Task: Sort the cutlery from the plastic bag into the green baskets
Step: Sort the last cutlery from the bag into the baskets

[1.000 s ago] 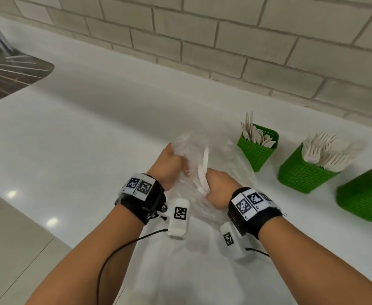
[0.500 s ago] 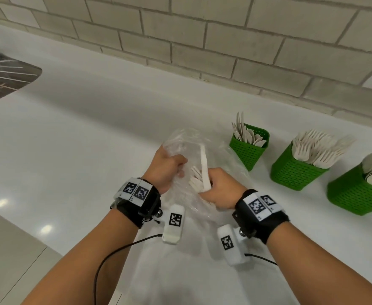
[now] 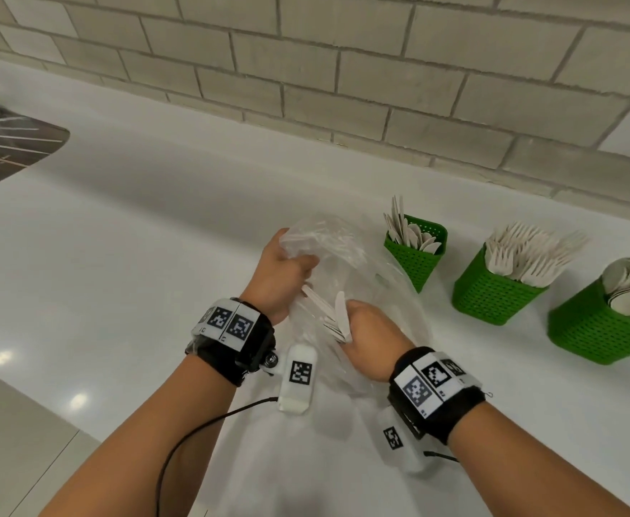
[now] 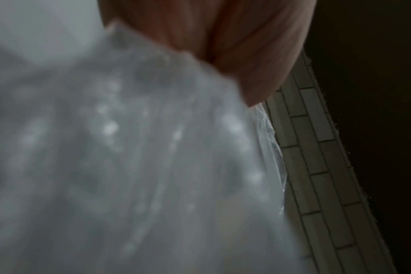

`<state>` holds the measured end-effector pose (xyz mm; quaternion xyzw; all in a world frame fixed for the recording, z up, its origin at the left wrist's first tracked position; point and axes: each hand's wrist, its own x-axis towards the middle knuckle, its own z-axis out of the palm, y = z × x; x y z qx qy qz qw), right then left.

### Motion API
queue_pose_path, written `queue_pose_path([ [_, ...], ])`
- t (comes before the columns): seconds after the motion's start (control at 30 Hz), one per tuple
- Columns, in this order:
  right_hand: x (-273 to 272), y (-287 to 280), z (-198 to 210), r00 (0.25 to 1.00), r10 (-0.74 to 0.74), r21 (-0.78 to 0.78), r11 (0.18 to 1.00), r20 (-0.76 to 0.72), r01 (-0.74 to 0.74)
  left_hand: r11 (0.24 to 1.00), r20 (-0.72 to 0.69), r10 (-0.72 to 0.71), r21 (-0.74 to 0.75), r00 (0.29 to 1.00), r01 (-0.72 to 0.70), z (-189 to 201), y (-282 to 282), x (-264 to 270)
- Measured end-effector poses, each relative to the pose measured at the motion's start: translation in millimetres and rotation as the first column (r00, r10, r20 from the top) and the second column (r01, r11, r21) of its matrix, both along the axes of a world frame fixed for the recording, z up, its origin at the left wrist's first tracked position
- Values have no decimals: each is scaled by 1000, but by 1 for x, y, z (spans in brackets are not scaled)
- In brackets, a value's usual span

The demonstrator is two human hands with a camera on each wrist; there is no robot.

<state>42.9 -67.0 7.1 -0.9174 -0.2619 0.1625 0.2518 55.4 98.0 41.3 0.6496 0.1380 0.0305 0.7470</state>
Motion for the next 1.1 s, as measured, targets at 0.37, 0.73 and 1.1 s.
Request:
queue_pose_path([
  [0.37,8,-19,53,885,-373,882,264,-280,390,859,-3,75,509,997,-63,-14,37,-6],
  [0.73,3,-30,67,924,-292,904,274,-248,329,856,368,-129,510,921,-84,52,-13,-33],
  [1.1,-34,-125,-13,821,-495,538,626,-284,564,747,74,-648,257,758,613,-38,-172,-43],
])
